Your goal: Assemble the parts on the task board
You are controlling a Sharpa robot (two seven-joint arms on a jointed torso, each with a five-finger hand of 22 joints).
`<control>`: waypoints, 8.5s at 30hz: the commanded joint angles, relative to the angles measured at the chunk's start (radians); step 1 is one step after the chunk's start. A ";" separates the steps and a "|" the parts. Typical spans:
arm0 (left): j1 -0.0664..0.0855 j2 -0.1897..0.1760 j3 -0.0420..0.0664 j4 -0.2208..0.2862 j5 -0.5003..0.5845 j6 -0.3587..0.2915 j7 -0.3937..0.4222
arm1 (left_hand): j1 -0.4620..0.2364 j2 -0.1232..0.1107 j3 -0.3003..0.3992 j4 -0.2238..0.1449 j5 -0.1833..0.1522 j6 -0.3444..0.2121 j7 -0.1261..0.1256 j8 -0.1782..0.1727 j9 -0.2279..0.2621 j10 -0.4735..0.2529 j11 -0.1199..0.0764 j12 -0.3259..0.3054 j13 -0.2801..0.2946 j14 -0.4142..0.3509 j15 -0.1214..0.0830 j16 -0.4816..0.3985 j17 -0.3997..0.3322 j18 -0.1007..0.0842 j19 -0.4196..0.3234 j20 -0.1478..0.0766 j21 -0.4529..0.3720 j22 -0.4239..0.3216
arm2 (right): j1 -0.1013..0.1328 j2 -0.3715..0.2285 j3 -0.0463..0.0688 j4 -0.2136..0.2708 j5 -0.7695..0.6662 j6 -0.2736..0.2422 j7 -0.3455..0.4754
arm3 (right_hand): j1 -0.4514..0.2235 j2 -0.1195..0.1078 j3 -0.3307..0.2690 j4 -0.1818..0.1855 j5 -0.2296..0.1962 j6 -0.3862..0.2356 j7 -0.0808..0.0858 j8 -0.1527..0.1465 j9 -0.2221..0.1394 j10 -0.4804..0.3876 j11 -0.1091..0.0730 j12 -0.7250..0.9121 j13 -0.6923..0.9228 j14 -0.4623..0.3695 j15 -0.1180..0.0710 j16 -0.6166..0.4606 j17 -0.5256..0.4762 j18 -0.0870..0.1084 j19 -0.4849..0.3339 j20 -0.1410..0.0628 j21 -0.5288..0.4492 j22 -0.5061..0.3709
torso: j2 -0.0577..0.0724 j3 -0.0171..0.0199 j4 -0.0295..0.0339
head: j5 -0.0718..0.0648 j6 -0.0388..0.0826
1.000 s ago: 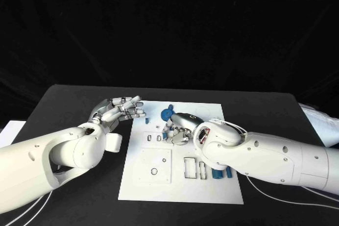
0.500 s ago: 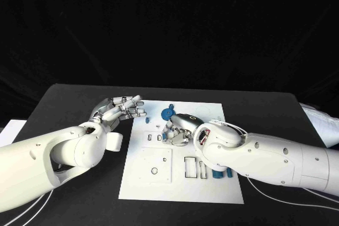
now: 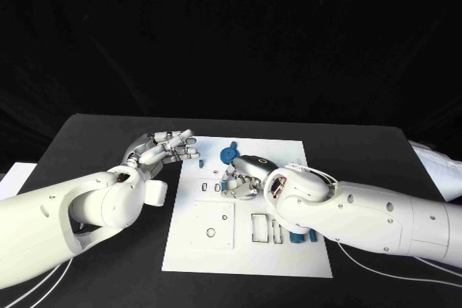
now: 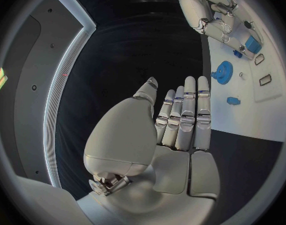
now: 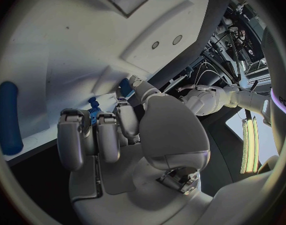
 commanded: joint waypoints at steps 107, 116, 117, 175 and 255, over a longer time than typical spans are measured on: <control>0.147 0.362 -0.009 -0.269 -1.070 0.634 -1.149 | -0.083 0.164 -0.260 0.091 -0.080 -0.022 -0.189 0.520 0.519 0.297 -0.200 1.147 1.111 0.389 -0.188 1.409 1.329 -0.135 0.468 -0.185 1.213 1.311 | 0.180 -0.358 0.017 0.099 0.619 -0.105 0.291 | 0.084 0.001 -0.098 0.038 0.045 -0.101 0.021 0.008 0.005 -0.088 0.017 -0.143 -0.073 0.075 0.022 -0.029 0.135 -0.001 -0.010 0.026 -0.027 0.016 | -0.030 0.0310 -0.0300 | 0.032 -0.044; 0.147 0.364 -0.009 -0.273 -1.063 0.625 -1.135 | 0.064 0.196 -0.111 0.006 -0.076 -0.058 -0.194 0.499 0.527 0.283 -0.206 1.128 1.099 0.389 -0.195 1.409 1.329 -0.135 0.465 -0.193 1.210 1.310 | 0.179 -0.356 0.016 0.097 0.619 -0.096 0.289 | 0.084 0.002 -0.098 0.038 0.046 -0.101 0.021 0.008 0.004 -0.089 0.017 -0.144 -0.074 0.075 0.022 -0.029 0.134 -0.001 -0.011 0.026 -0.027 0.015 | -0.031 0.0315 -0.0296 | 0.032 -0.048; 0.147 0.363 -0.009 -0.273 -1.063 0.622 -1.133 | 0.074 0.194 -0.091 0.000 -0.071 -0.062 -0.192 0.496 0.527 0.281 -0.205 1.125 1.097 0.389 -0.195 1.409 1.329 -0.135 0.465 -0.193 1.210 1.310 | 0.179 -0.356 0.016 0.097 0.619 -0.095 0.289 | 0.084 0.002 -0.098 0.038 0.046 -0.101 0.021 0.008 0.004 -0.089 0.017 -0.144 -0.074 0.075 0.022 -0.029 0.134 -0.001 -0.011 0.026 -0.027 0.015 | -0.031 0.0315 -0.0296 | 0.032 -0.048; 0.141 0.325 -0.022 -0.249 -1.132 0.631 -1.145 | -0.163 -0.111 0.623 -0.048 0.016 -0.056 -0.182 0.522 0.618 0.297 -0.198 1.105 1.078 0.389 -0.185 1.409 1.329 -0.136 0.467 -0.183 1.208 1.326 | 0.175 -0.345 0.014 0.092 0.616 -0.071 0.285 | 0.073 0.005 -0.104 0.045 0.060 -0.101 0.021 0.005 0.004 -0.090 0.017 -0.143 -0.077 0.074 0.022 -0.032 0.132 -0.001 -0.012 0.026 -0.029 0.012 | -0.030 0.0317 -0.0297 | 0.045 -0.064; 0.154 0.320 0.002 -0.252 -1.158 0.617 -1.162 | -0.457 -0.101 0.193 0.098 0.024 0.069 -0.218 0.510 0.605 0.362 -0.224 1.149 1.126 0.389 -0.202 1.409 1.329 -0.150 0.497 -0.198 1.244 1.392 | 0.175 -0.343 0.014 0.093 0.629 -0.068 0.290 | 0.013 0.011 -0.192 0.108 0.059 -0.105 0.021 0.002 0.003 -0.096 0.019 -0.142 -0.091 0.072 0.023 -0.043 0.120 0.001 -0.015 0.026 -0.035 0.004 | -0.031 0.0327 -0.0295 | 0.051 -0.070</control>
